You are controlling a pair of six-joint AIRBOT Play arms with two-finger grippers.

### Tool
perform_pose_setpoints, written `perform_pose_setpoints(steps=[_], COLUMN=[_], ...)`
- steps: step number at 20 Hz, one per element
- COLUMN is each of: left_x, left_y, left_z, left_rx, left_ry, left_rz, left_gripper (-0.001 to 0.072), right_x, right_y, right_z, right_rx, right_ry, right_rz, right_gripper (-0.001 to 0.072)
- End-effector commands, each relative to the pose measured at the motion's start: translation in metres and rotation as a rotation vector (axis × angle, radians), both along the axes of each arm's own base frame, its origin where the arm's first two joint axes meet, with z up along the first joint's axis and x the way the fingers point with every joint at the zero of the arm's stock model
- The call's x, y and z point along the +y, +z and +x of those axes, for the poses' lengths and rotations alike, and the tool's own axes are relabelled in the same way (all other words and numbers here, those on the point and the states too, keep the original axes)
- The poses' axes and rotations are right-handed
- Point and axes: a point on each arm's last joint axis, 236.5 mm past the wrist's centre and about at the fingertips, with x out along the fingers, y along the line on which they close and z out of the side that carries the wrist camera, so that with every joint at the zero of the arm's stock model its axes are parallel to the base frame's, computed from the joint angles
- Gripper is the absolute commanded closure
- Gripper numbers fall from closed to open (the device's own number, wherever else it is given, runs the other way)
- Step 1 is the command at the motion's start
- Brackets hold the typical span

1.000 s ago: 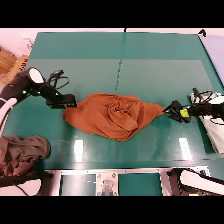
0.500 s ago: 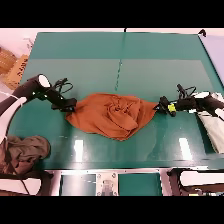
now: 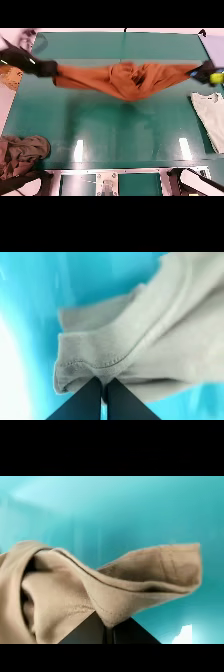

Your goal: Fold the shirts.

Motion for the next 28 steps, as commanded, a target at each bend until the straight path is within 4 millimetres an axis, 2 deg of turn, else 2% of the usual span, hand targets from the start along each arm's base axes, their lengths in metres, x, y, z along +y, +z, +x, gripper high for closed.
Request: perform_pose_setpoints(steps=[1, 2, 3, 4, 5, 7, 9, 10, 12, 14, 17, 18, 20, 22, 23, 25, 27, 28], left_x=[-0.006, -0.012, -0.016, -0.016, -0.017, -0.025, -0.041, -0.052, -0.073, -0.083, -0.073, -0.068, -0.061, -0.056, -0.055, -0.054, -0.054, -0.053], left_y=[0.127, 0.155, 0.178, 0.187, 0.183, 0.152, 0.109, 0.083, 0.02, -0.05, -0.153, -0.182, -0.218, -0.238, -0.242, -0.242, -0.241, -0.241], left_z=[-0.033, -0.043, -0.053, -0.059, -0.065, -0.076, -0.078, -0.079, -0.079, -0.081, -0.099, -0.108, -0.121, -0.13, -0.134, -0.134, -0.131, -0.13], left_rx=[-0.276, -0.349, -0.41, -0.431, -0.409, -0.285, -0.157, -0.098, 0.018, 0.114, 0.259, 0.29, 0.324, 0.344, 0.354, 0.354, 0.343, 0.341], left_ry=[-0.013, -0.037, -0.06, -0.064, -0.074, -0.119, -0.175, -0.206, -0.245, -0.239, -0.141, -0.12, -0.076, -0.049, -0.048, -0.048, -0.045, -0.047], left_rz=[-0.054, -0.072, -0.082, -0.08, -0.077, -0.085, -0.123, -0.14, -0.16, -0.162, -0.15, -0.141, -0.129, -0.12, -0.119, -0.115, -0.114, -0.109], left_gripper=[0.0683, 0.0683, 0.0683, 0.0683, 0.0683, 0.0683, 0.0683, 0.0683, 0.0683, 0.0683, 0.0682, 0.0683, 0.0682, 0.0682, 0.0683, 0.0681, 0.0681, 0.0681], right_x=[0.003, 0.01, 0.017, 0.023, 0.028, 0.036, 0.044, 0.05, 0.058, 0.059, 0.057, 0.056, 0.053, 0.05, 0.044, 0.03, 0.017, 0.012], right_y=[0.113, 0.138, 0.155, 0.165, 0.165, 0.145, 0.101, 0.069, 0.001, -0.068, -0.164, -0.187, -0.218, -0.23, -0.226, -0.2, -0.174, -0.162], right_z=[-0.043, -0.055, -0.066, -0.076, -0.083, -0.09, -0.089, -0.088, -0.087, -0.089, -0.104, -0.108, -0.111, -0.107, -0.099, -0.08, -0.069, -0.071], right_rx=[-0.239, -0.308, -0.359, -0.387, -0.387, -0.343, -0.251, -0.187, -0.065, 0.045, 0.209, 0.257, 0.331, 0.377, 0.368, 0.311, 0.3, 0.316], right_ry=[-0.06, -0.059, -0.051, -0.049, -0.04, -0.017, 0.018, 0.05, 0.072, 0.038, -0.008, -0.023, -0.034, -0.035, -0.04, -0.049, -0.084, -0.082], right_rz=[-0.124, -0.166, -0.204, -0.225, -0.233, -0.211, -0.155, -0.124, -0.055, 0.002, 0.05, 0.063, 0.08, 0.1, 0.094, 0.078, 0.086, 0.09], right_gripper=[0.0692, 0.0693, 0.0692, 0.0692, 0.0692, 0.0692, 0.0692, 0.0692, 0.0692, 0.0692, 0.0692, 0.0692, 0.0692, 0.0692, 0.0645, 0.0577, 0.0222, 0.0188])
